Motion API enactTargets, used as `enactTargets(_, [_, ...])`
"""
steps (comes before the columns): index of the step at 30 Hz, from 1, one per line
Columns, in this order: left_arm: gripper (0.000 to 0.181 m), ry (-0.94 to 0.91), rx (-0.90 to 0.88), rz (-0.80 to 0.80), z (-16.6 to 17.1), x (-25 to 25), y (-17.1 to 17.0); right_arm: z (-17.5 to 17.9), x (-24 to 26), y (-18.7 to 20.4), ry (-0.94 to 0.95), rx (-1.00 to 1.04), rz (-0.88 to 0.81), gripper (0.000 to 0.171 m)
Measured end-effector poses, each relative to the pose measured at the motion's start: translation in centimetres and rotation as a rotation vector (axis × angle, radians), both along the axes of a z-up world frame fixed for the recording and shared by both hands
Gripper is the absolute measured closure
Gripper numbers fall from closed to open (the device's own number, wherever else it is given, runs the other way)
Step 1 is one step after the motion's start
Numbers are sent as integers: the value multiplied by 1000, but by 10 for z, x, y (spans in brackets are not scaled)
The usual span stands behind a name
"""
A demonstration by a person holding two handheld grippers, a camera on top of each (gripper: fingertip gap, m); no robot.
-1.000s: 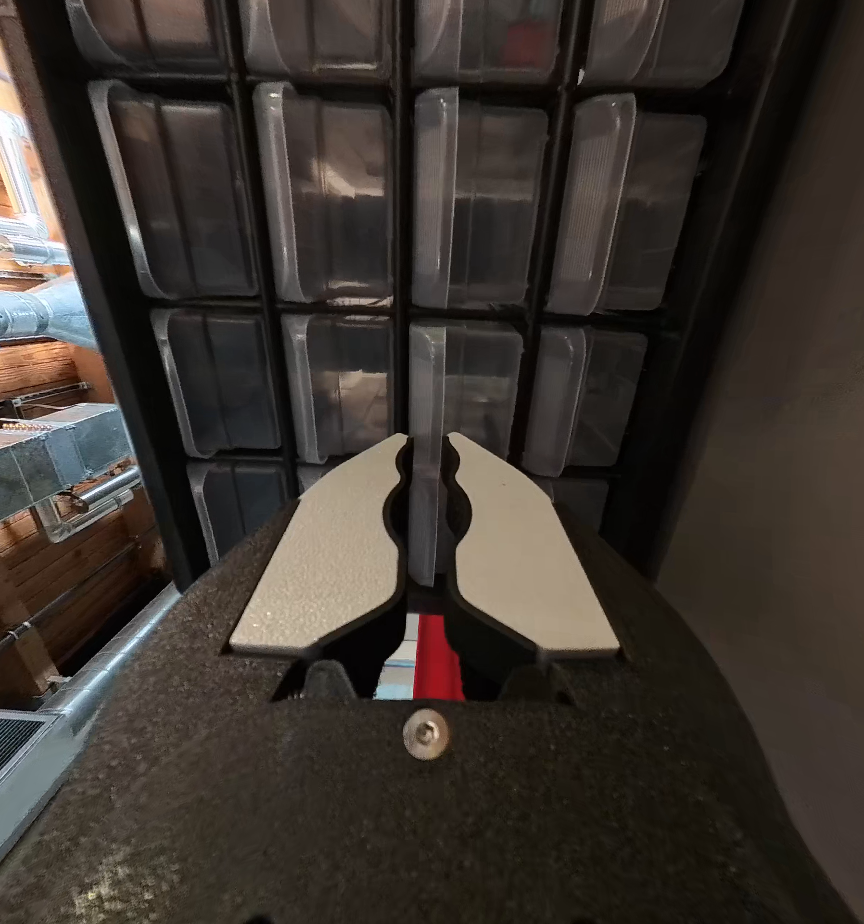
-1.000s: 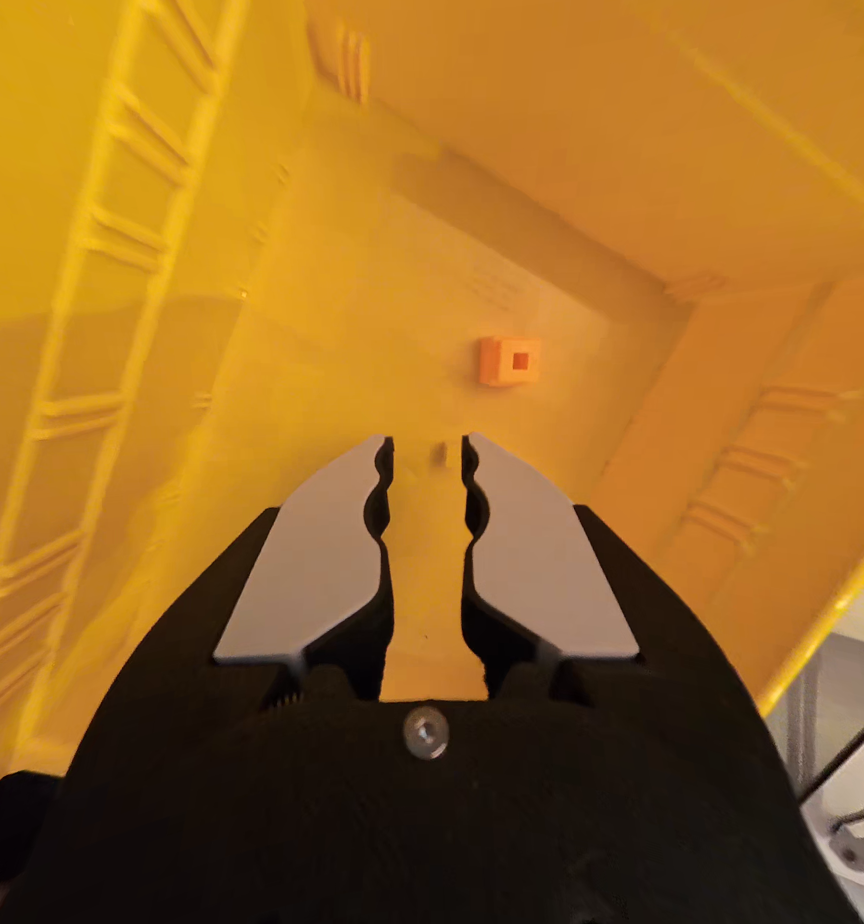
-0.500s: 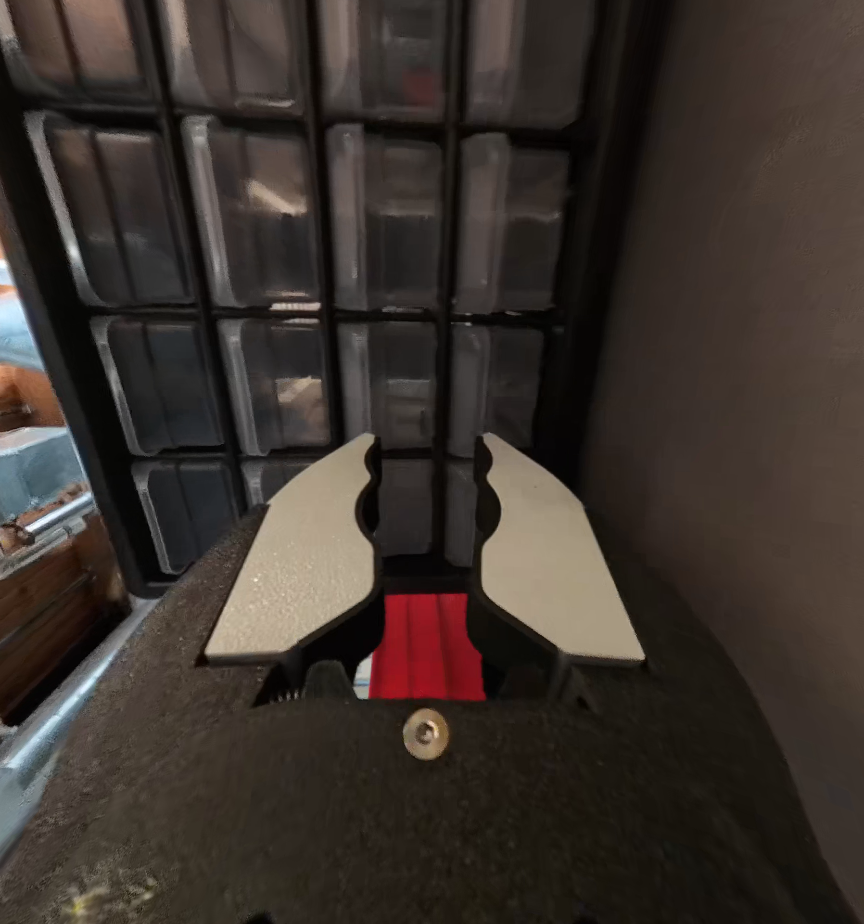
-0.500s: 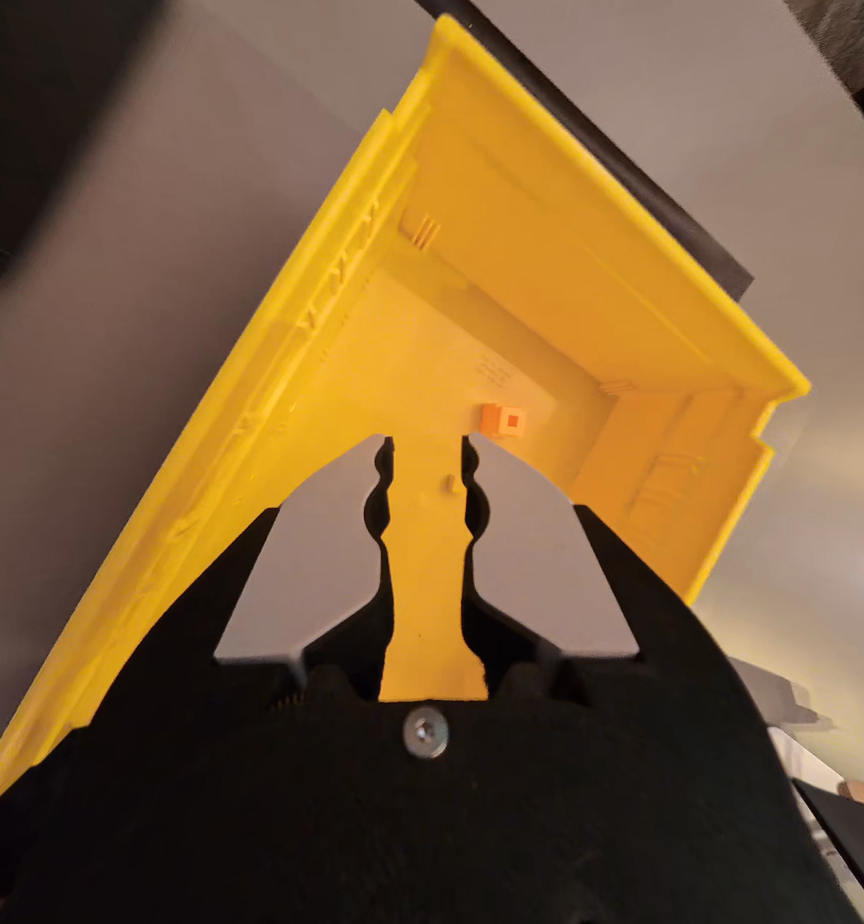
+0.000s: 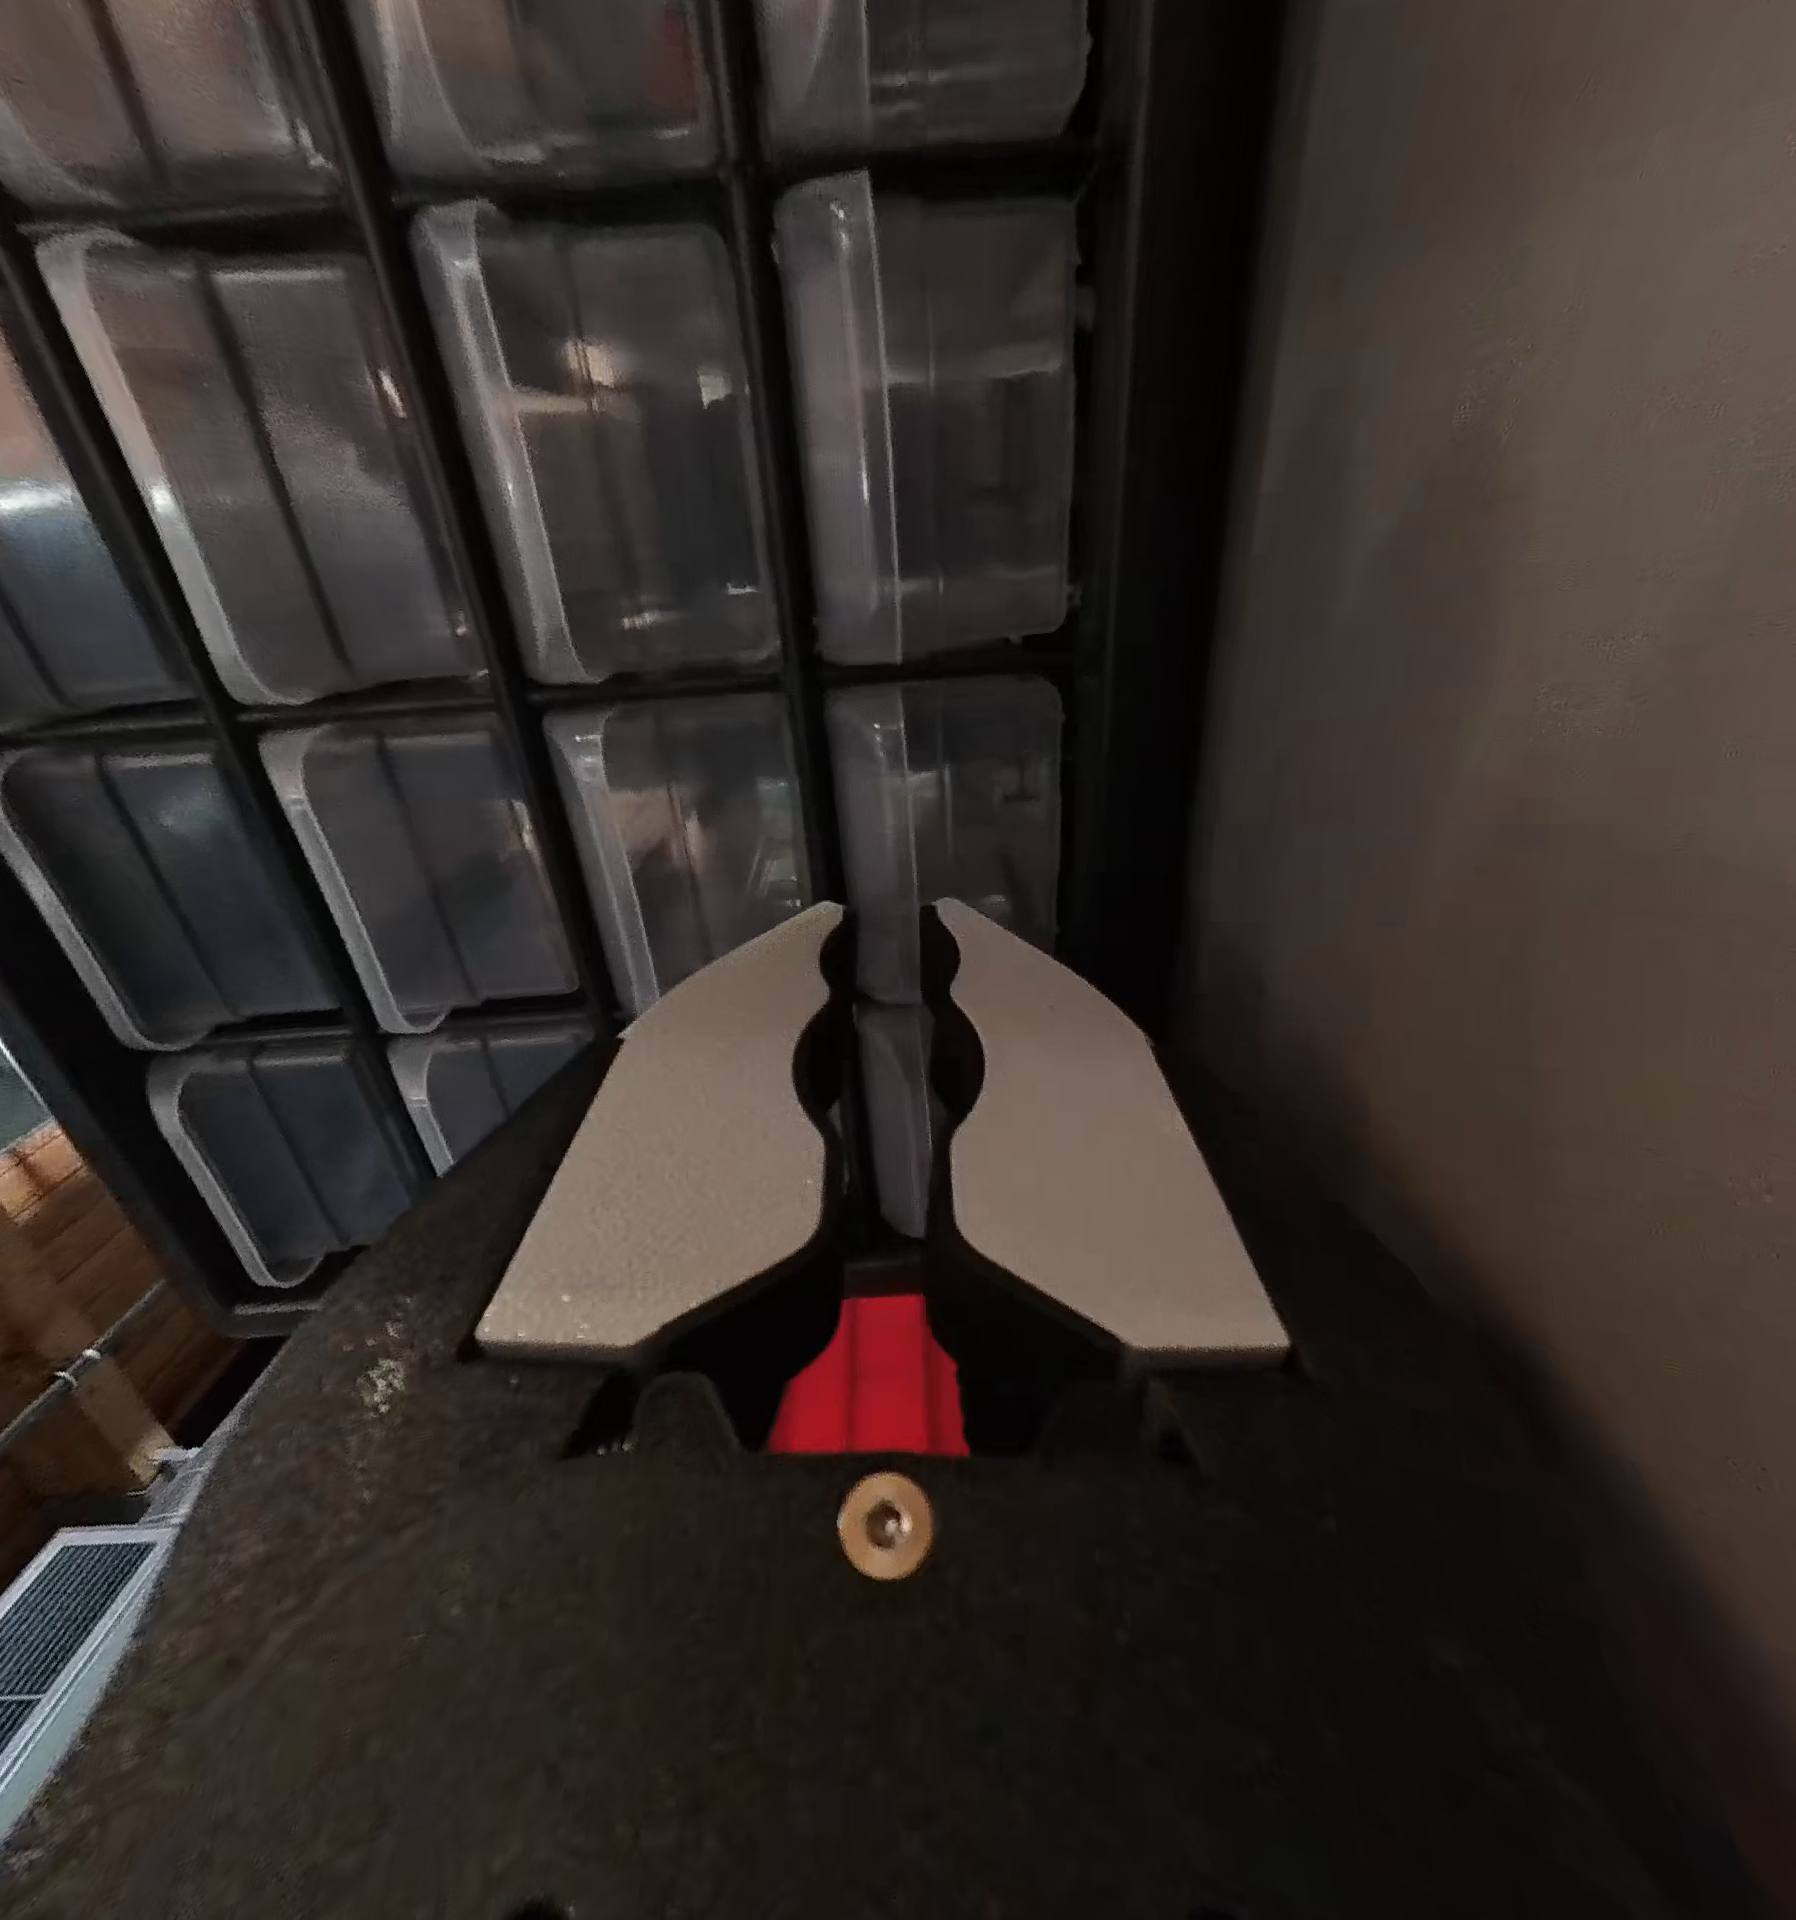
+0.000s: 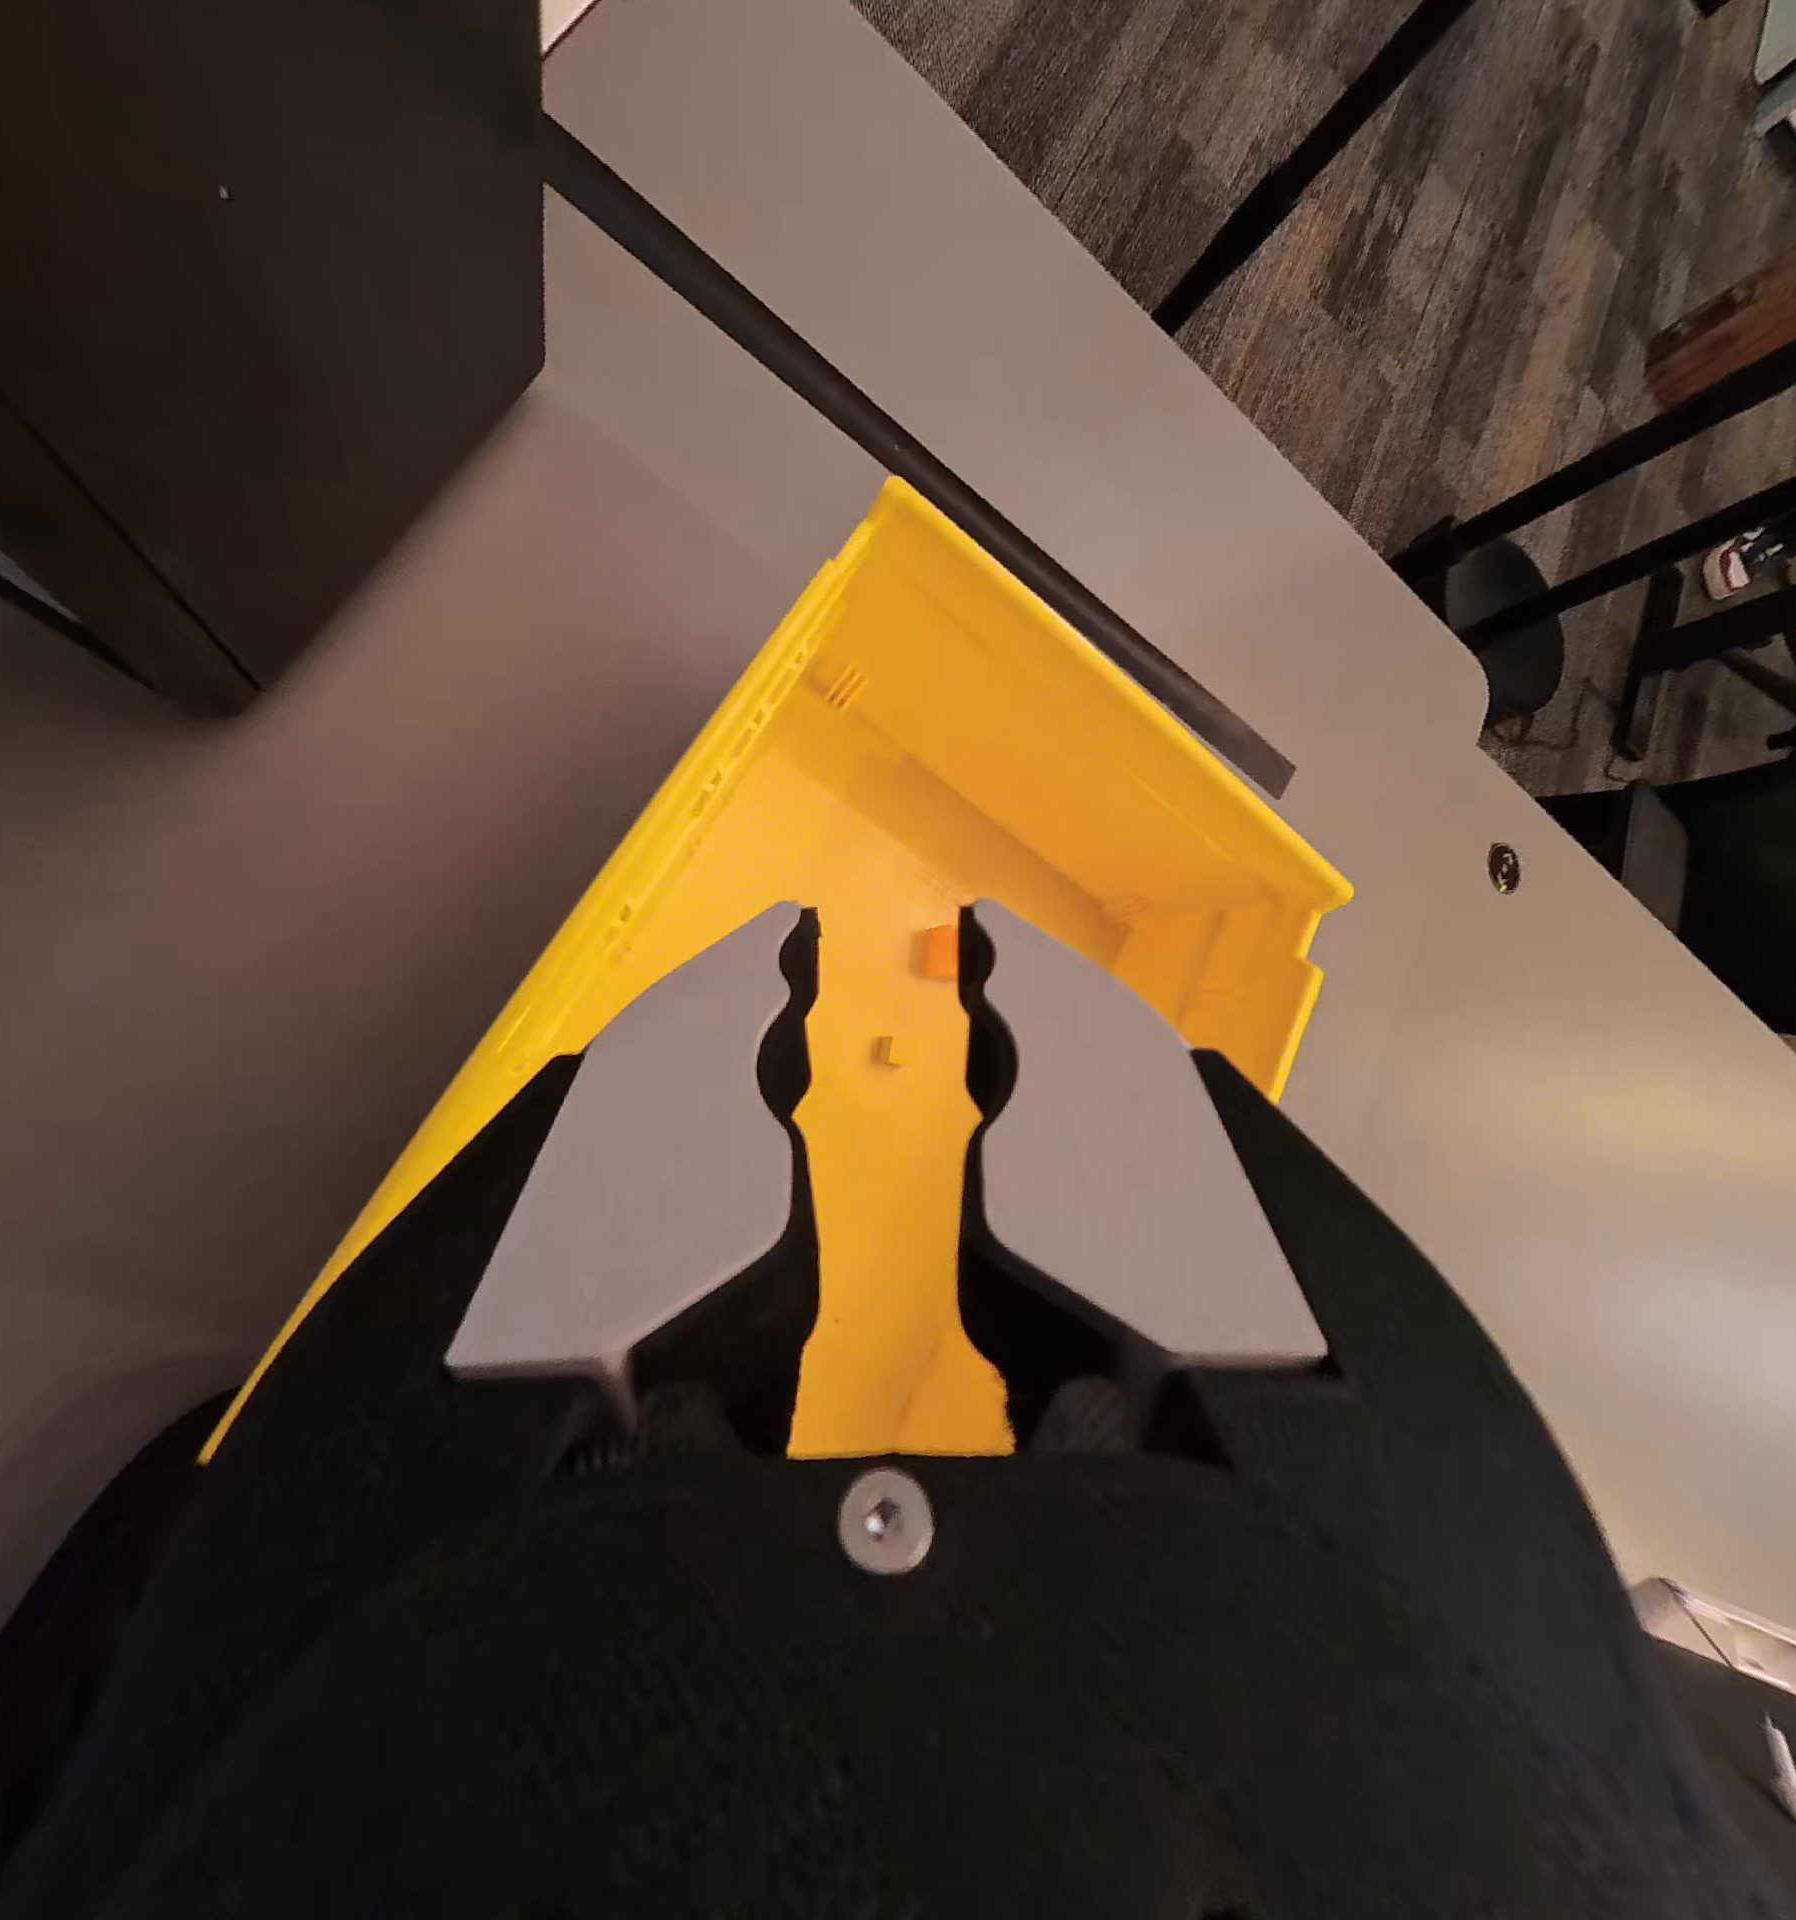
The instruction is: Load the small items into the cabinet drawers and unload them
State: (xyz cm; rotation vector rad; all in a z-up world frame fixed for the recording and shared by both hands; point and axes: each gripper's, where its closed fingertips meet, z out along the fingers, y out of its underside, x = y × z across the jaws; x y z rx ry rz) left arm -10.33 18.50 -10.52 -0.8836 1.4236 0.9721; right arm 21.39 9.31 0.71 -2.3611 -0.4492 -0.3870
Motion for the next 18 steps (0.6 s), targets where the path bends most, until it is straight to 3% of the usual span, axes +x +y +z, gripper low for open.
enactTargets(4, [170, -9, -31, 3, 0, -1, -4, 12, -15, 3, -58, 30, 30, 146])
enactTargets(8, [170, 25, -33, 5, -1, -6, -19, 51, -40, 11, -71, 189, 4, 152])
enactTargets(13, [170, 42, -53, -10, -3, -16, -40, 62, -141, 16, 11, 236, 303, 153])
enactTargets(18, [170, 44, -79, -22, -4, -23, -63, 19, -251, 14, 105, 86, 636, 152])
